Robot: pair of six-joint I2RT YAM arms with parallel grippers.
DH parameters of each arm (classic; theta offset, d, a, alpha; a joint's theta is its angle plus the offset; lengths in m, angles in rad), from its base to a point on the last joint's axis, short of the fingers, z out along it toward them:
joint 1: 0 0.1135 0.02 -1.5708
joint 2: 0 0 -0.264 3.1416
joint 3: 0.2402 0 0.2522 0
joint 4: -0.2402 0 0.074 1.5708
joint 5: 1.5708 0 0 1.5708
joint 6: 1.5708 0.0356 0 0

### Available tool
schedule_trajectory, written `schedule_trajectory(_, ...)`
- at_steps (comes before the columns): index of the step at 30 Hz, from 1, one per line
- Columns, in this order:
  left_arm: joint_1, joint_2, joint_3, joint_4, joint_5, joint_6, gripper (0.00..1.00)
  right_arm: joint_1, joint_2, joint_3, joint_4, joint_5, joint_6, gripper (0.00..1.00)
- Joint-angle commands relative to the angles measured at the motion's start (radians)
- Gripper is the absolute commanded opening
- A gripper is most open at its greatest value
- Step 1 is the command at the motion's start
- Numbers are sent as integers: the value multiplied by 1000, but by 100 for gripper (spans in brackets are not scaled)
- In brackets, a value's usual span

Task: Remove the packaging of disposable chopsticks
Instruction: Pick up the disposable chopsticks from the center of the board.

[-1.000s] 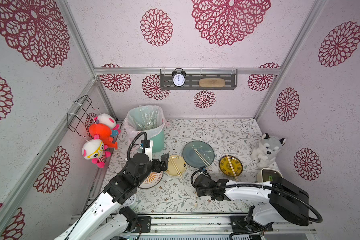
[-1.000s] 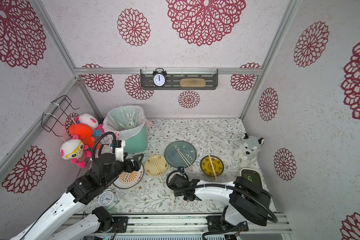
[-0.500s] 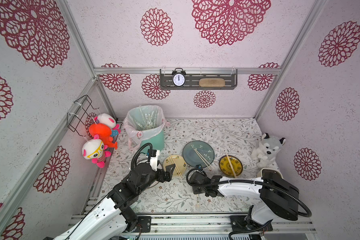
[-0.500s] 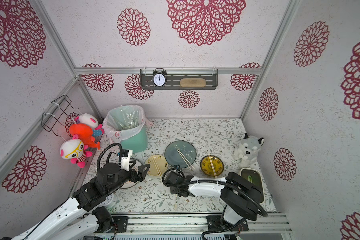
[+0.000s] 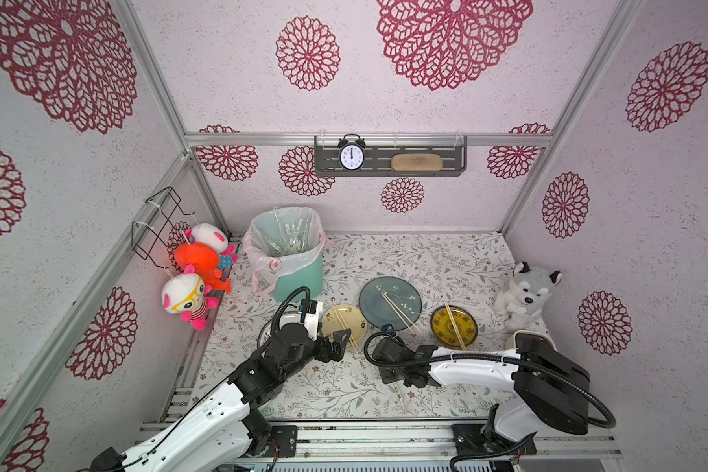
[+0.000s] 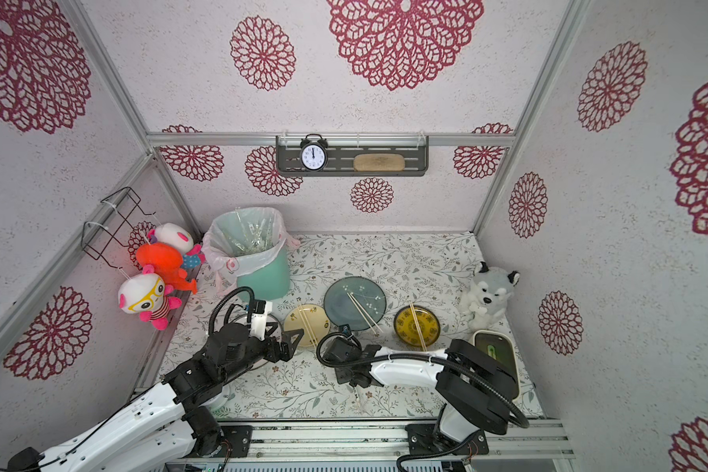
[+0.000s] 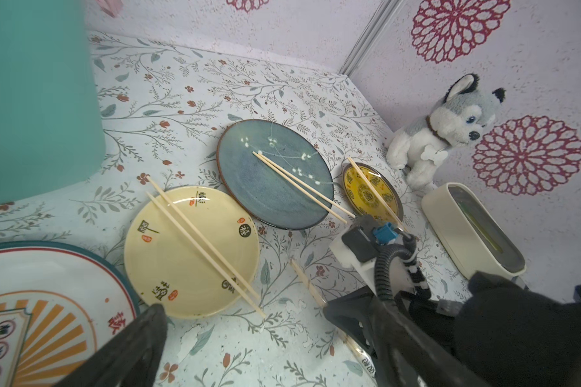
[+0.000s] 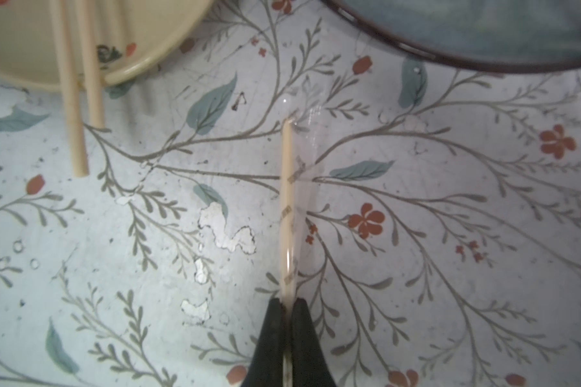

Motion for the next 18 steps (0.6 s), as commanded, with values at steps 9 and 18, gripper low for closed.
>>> schedule_trajectory(9,-10,107,-108,450,208,-53,85,-23,-328,-197,312,-29,-221,0)
schedule_trajectory(18,-101,317,-146,780,223,-50,81,-32,-525,-360,551,-116,-312,0)
